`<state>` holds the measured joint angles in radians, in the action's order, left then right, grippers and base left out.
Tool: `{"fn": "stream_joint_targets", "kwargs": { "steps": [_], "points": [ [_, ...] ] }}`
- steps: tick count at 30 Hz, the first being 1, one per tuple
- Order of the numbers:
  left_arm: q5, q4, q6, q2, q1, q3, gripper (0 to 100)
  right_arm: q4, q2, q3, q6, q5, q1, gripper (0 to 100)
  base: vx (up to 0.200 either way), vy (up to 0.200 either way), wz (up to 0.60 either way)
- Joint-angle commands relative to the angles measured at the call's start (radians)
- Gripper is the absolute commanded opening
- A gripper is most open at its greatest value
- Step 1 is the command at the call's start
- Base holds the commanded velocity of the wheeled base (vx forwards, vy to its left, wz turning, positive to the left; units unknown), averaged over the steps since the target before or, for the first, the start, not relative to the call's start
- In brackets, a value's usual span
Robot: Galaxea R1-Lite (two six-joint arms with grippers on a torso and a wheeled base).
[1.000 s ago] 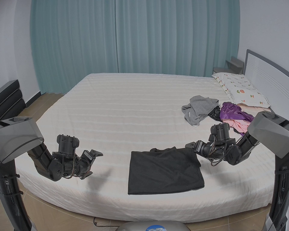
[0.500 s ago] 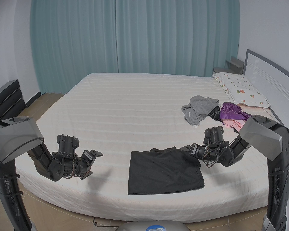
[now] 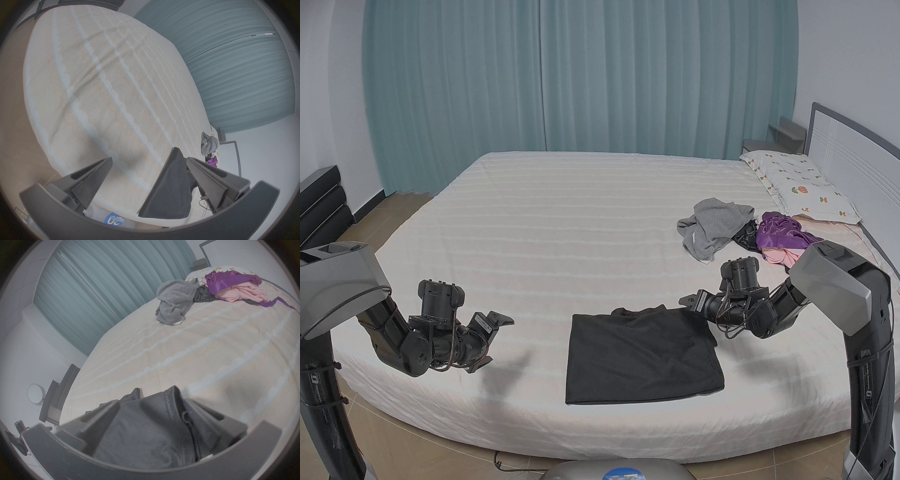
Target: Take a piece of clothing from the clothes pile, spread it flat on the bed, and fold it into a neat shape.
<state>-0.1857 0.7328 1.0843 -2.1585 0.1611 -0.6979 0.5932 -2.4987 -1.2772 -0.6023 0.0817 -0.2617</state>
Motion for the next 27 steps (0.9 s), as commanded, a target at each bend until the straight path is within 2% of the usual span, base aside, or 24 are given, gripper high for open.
{"fn": "stream_joint_targets", "kwargs": {
  "steps": [1,13,27],
  "points": [
    [0.000,0.000,0.000,-0.001,0.000,0.000,100,-0.004,-0.023,-0.022,-0.001,-0.014,0.004,0,0.000,0.000,0.00],
    [0.000,0.000,0.000,-0.001,0.000,0.000,100,-0.019,-0.014,-0.017,-0.002,-0.033,0.058,0,0.000,0.000,0.00],
    [0.000,0.000,0.000,-0.001,0.002,0.000,100,-0.021,-0.014,-0.013,0.001,-0.031,0.059,0,0.000,0.000,0.00]
  ]
}}
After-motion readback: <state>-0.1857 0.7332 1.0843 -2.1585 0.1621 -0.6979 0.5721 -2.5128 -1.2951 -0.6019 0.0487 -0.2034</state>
